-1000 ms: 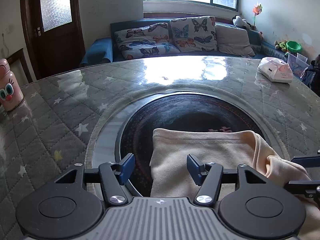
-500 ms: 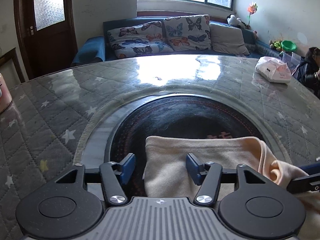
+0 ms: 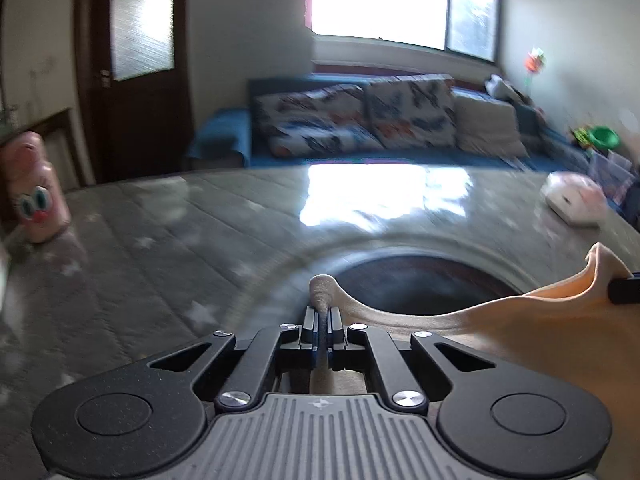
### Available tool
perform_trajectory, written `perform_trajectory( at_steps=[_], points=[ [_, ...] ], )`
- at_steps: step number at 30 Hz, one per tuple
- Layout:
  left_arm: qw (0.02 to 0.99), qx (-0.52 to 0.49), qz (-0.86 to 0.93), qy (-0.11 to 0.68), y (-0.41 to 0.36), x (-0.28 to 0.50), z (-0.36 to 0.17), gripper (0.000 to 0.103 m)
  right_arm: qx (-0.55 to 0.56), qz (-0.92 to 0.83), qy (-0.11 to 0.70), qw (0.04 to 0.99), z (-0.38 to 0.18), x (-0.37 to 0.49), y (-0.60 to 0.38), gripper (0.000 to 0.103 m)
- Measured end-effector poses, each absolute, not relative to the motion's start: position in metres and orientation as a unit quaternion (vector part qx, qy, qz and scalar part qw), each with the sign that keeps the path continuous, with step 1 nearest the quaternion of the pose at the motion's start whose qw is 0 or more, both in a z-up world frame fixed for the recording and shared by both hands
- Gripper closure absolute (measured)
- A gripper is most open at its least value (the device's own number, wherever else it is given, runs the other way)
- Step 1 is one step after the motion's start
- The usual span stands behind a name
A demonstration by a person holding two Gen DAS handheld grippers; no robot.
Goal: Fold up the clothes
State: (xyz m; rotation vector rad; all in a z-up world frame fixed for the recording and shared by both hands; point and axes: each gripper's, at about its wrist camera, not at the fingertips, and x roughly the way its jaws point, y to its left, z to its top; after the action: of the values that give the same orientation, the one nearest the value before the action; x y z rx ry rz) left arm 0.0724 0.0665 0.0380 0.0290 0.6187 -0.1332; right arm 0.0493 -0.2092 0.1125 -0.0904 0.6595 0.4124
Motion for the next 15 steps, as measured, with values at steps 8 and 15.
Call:
perform_trajectory(
  at_steps=[8,15],
  points=[
    [0.945,0.011,-0.019,0.327,0.086,0.097,0.028,0.096,-0.071,0.174,0.342,0.920,0.090,0.107,-0.187,0.094],
    [0.941,0.010,-0.034,0.338,0.089,0.077,0.025,0.086,-0.063,0.214,0.355,0.908,0.096,0.091,-0.197,0.085]
  ],
)
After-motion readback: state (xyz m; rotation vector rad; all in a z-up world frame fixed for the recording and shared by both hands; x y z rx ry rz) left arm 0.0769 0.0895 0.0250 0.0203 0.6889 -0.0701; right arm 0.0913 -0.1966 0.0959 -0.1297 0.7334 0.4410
